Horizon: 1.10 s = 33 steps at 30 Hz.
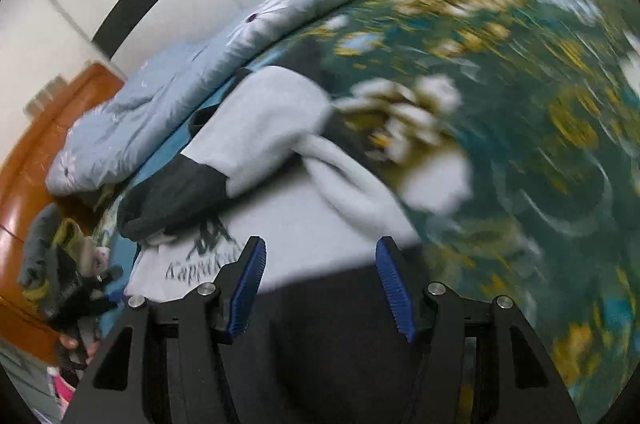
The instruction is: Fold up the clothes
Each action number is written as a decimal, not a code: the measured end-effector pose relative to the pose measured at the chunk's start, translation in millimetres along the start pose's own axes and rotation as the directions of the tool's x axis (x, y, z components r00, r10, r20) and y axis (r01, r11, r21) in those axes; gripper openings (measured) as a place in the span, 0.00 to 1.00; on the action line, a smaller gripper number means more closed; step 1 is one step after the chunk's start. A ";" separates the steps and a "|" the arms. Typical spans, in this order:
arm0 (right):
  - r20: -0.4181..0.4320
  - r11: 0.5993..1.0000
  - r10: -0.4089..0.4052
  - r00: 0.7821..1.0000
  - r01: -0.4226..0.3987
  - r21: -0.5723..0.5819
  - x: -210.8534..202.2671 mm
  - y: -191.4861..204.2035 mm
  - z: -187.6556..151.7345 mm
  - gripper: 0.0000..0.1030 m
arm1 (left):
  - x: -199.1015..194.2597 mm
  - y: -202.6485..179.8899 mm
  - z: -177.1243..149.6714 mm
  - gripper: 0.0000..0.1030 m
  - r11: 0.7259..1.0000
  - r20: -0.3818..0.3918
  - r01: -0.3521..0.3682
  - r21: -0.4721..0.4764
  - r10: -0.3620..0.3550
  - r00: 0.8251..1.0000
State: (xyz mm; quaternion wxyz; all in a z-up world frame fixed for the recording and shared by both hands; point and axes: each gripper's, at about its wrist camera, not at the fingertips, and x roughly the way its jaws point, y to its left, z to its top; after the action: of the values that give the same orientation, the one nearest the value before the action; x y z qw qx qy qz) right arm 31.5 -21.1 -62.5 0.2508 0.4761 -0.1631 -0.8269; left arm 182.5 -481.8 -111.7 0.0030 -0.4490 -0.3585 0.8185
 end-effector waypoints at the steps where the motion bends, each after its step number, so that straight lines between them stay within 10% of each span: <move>1: 0.002 1.000 0.005 1.000 -0.005 0.025 -4.7 -7.4 -6.4 0.57 | -3.2 -0.2 -5.6 0.87 1.000 -0.001 0.007 0.004 -0.007 1.000; 21: -0.001 0.961 0.224 0.975 -0.221 0.165 -51.4 -46.1 -105.0 0.58 | -31.5 -5.0 -99.1 0.87 0.975 -0.209 0.215 -0.053 -0.221 0.953; 33: 0.014 0.916 0.330 0.944 -0.324 0.238 -37.7 -45.5 -92.4 0.58 | -35.0 0.0 -115.7 0.88 0.935 -0.237 0.329 -0.130 -0.352 0.906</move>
State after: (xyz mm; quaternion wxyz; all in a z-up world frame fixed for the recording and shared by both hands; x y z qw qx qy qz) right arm 115.8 34.9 -104.6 0.3290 0.4797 -0.3346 -0.7414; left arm 288.6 -425.7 -125.3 0.1726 -0.4811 -0.4632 0.7240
